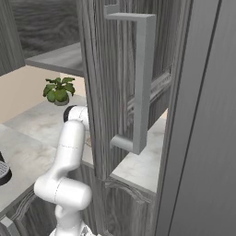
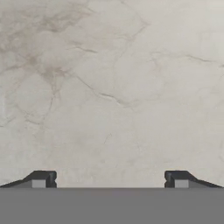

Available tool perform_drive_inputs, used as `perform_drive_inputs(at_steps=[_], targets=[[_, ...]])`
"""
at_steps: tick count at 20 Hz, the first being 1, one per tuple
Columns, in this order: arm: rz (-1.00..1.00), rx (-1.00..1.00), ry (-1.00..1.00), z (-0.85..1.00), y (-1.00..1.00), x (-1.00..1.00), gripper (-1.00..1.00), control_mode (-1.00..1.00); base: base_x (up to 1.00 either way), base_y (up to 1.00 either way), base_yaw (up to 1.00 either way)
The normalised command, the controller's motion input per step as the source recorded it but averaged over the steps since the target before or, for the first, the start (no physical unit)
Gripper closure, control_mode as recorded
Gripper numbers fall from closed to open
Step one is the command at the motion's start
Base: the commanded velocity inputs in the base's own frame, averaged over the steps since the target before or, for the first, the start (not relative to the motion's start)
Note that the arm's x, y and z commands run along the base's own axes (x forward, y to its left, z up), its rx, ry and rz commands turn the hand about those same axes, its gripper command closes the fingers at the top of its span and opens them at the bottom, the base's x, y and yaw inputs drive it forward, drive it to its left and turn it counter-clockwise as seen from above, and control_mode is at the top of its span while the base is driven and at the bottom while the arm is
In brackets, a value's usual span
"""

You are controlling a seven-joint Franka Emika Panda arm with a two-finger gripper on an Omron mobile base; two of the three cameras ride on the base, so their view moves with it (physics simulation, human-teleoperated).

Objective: Move the cutting board and knife to the sink. Then move spray from the cabinet to the counter.

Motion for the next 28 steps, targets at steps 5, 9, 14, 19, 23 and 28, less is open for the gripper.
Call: perform_drive_inputs(at_steps=[5, 9, 14, 19, 23, 28], targets=[[0.00, 0.02, 0.03, -0.75, 0.00, -1.00, -1.00, -1.00, 0.00, 0.00, 0.00], [0.00, 0.04, 0.00, -0.63, 0.00, -1.00, -1.00, -1.00, 0.00, 0.00, 0.00], [0.00, 0.03, 0.00, -0.58, 0.05, -1.00, -1.00, -1.00, 0.00, 0.00, 0.00], [0.00, 0.04, -0.01, -0.51, 0.02, -1.00, -1.00, -1.00, 0.00, 0.00, 0.00], [0.00, 0.06, -0.01, -0.49, 0.01, -1.00, -1.00, -1.00, 0.00, 0.00, 0.00], [-0.01, 0.05, -0.05, -0.37, 0.00, -0.79, -1.00, -1.00, 0.00, 0.00, 0.00]])
